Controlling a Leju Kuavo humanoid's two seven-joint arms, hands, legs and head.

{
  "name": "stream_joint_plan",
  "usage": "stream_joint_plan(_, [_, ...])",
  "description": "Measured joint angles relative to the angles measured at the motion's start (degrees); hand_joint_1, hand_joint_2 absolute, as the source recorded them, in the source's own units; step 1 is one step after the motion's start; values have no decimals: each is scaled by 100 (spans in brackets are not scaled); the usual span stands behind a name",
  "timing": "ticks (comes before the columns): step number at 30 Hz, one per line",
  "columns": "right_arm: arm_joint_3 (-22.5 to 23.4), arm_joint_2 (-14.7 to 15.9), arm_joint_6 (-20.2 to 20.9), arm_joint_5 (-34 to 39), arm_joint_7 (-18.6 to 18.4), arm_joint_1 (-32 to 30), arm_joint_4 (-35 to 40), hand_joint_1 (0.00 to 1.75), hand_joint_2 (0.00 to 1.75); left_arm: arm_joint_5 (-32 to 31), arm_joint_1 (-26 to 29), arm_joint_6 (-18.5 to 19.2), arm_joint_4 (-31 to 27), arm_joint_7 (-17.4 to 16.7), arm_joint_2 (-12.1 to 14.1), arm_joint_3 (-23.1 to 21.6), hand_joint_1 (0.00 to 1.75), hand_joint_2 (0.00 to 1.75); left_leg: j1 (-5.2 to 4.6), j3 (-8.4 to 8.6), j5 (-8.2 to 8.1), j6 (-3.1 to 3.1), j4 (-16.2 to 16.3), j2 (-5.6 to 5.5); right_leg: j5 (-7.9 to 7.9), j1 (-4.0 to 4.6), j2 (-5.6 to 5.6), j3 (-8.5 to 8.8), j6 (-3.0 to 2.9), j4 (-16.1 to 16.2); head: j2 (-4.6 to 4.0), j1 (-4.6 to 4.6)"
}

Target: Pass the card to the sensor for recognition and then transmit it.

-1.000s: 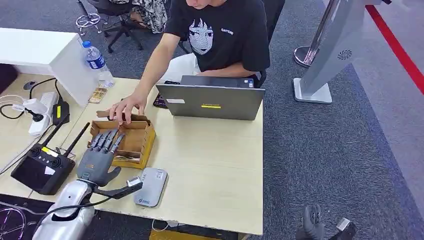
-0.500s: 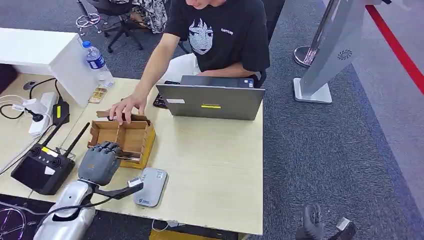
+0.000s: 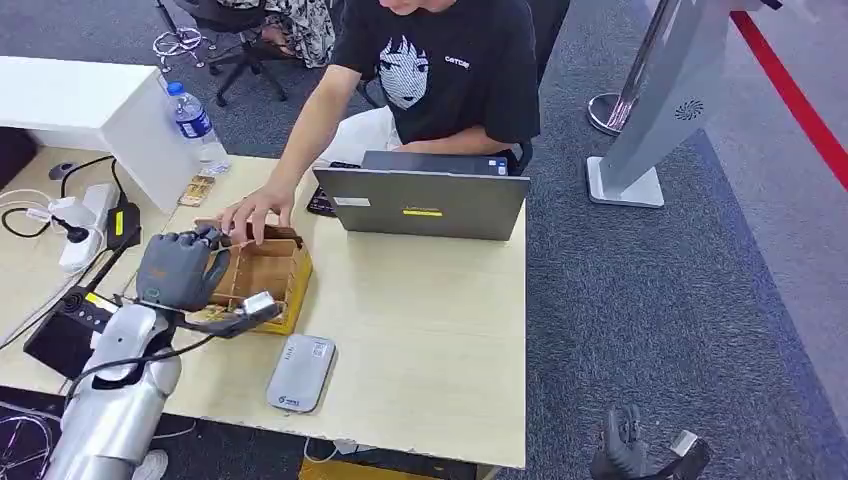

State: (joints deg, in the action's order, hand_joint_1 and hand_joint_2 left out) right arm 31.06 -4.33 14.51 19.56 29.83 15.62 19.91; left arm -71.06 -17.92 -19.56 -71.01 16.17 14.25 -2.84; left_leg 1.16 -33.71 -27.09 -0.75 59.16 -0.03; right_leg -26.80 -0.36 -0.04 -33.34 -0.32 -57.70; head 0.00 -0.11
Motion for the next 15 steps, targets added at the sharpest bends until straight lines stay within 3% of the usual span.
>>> stream_joint_plan(6, [-2,0,0,-94,-37,58,-26,0,175,100,-1097,557,144,-197,144,-199,175,175,-1,-4,5,2,2,2,6,-1,2,-3,-3,-1,0,4])
stream_joint_plan(15, [-4,-2,-11,-155,-85,139,-68,0,175,186,-1935,681,741,-350,177,-477,175,175,-2,-5,4,3,4,5,6,-1,6,-5,-3,-1,0,4])
